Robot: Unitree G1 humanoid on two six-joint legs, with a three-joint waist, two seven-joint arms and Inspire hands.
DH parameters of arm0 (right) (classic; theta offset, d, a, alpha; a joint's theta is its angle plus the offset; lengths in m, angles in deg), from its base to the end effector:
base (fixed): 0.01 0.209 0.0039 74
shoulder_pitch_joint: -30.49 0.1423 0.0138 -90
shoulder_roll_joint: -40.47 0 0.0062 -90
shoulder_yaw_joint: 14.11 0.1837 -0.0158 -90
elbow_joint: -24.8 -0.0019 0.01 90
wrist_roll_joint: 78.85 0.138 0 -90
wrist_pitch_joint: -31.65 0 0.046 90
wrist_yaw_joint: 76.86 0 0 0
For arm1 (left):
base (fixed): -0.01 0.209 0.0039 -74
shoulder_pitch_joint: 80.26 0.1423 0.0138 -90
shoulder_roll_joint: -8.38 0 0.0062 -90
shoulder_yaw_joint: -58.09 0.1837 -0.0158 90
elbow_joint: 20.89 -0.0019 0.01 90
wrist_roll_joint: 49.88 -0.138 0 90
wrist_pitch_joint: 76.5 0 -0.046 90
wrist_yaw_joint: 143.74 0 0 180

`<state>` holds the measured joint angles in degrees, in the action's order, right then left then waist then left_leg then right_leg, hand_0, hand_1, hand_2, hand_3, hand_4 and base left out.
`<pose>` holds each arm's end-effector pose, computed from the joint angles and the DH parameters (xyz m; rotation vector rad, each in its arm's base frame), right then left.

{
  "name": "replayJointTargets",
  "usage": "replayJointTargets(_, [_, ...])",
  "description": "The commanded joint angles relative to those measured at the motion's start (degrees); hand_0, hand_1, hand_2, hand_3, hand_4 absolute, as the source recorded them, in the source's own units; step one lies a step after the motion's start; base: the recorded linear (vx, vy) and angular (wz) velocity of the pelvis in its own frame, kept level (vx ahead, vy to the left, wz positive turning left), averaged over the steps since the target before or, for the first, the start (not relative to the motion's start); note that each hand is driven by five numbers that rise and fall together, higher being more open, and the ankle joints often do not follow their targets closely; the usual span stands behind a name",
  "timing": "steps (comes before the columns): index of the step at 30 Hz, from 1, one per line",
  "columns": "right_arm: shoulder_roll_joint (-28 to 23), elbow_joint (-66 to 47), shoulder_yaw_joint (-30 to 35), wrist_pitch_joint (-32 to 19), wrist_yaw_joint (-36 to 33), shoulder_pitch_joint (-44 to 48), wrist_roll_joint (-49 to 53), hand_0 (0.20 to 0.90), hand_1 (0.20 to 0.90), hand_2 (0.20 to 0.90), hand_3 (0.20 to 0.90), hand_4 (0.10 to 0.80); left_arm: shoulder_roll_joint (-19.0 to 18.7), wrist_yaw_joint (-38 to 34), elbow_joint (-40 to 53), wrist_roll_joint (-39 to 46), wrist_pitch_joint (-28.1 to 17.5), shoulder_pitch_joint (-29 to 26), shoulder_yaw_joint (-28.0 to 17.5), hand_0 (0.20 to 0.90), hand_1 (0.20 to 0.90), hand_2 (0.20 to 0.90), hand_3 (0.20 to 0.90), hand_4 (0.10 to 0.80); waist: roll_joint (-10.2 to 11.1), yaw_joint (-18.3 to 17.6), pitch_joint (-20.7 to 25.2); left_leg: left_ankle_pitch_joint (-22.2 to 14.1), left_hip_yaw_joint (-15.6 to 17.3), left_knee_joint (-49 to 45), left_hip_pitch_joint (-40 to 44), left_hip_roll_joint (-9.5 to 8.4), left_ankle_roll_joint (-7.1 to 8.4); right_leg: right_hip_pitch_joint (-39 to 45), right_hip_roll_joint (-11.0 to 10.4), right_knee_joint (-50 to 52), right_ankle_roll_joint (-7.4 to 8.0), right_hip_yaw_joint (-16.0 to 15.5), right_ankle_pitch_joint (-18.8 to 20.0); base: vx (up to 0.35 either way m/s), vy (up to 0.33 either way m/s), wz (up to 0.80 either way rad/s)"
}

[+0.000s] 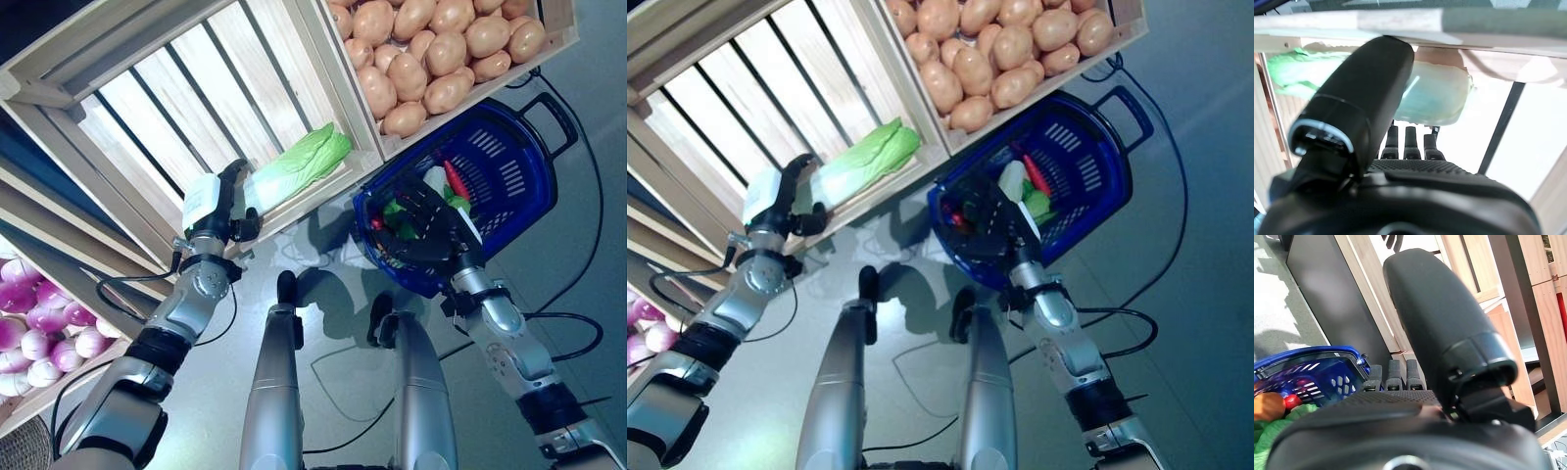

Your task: Put vegetables into the basket

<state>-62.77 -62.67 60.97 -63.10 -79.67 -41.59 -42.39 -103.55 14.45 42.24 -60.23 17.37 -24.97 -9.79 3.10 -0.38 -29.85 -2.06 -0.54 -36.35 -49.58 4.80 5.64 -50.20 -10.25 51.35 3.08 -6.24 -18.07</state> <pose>0.2547 -0.1825 0.1088 0.0984 -0.1959 0.2441 0.3042 0.2269 0.1192 0.9687 -0.1791 0.2416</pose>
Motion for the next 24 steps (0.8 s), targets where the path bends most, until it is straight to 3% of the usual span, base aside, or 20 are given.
replayJointTargets(1, [-1.5,-4.7,0.5,-2.8,-0.6,4.5,0.9,0.9,0.9,0.9,0.9,0.8,1.1,1.6,-4.4,-0.2,-0.9,-6.1,2.9,0.9,0.9,0.9,0.9,0.8,-0.8,-3.0,0.1,-7.2,3.9,-4.4,0.9,0.8,-2.05,1.6,0.0,-4.3,1.07,0.3,6.7,0.0,0.0,0.0])
replayJointTargets(12, [-1.8,-6.3,1.8,-2.6,-0.4,2.7,0.5,0.9,0.9,0.9,0.9,0.8,-0.9,1.6,-1.1,-1.7,-4.5,-4.5,1.6,0.9,0.9,0.9,0.9,0.8,-1.2,-2.8,0.1,-7.4,4.2,-3.7,1.3,0.85,-2.18,2.0,0.0,-5.5,1.2,0.4,6.8,0.0,0.0,0.0])
replayJointTargets(24, [-2.2,-9.2,4.4,-2.2,0.3,-0.6,0.4,0.9,0.9,0.9,0.9,0.8,-2.1,8.7,9.4,3.8,-7.2,1.3,-2.9,0.9,0.9,0.9,0.9,0.8,-2.2,-1.9,0.1,-7.4,4.2,-2.5,1.3,0.88,-2.35,2.0,-0.6,-6.0,1.33,0.0,6.6,0.0,0.0,0.0])
